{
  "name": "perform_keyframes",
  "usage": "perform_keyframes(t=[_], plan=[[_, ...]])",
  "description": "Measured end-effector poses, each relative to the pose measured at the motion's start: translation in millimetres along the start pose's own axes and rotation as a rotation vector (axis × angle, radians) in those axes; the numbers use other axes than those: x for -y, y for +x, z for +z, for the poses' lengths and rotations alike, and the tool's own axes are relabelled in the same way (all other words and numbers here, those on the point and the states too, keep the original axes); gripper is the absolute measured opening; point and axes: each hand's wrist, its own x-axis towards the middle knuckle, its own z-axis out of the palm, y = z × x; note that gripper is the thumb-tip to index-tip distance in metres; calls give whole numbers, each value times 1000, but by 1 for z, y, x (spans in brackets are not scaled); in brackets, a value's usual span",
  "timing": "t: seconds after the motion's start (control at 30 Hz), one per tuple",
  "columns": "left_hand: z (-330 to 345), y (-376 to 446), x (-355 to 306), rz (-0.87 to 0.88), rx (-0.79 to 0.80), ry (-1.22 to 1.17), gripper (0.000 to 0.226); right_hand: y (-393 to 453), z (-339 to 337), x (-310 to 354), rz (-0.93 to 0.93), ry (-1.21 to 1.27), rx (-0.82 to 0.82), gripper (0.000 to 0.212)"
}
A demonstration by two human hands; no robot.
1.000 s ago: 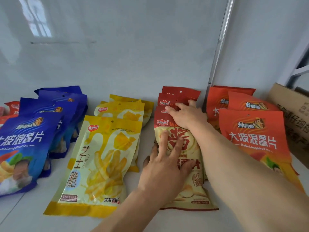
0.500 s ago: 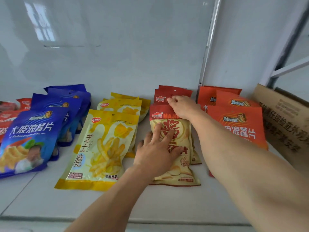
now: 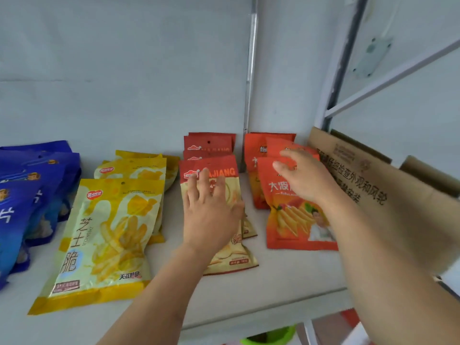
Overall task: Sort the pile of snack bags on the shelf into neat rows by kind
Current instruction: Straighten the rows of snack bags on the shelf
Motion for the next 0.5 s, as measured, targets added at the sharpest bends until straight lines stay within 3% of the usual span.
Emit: perform_keyframes(t=[0.1,0.2,0.33,0.5], plan=[[5,0,-38,86,82,-222,77,-9,-3,-29,133,63,-46,68],[23,15,-70,35,191,-481,83,-6,10,-73,215,138,-79,87],[59,47,-97,-222,212,-653,94,-11,10,-90,307,276,-72,69],[81,84,-102,-514,178,-768,97,-4,25,-113,346,493,45,65]])
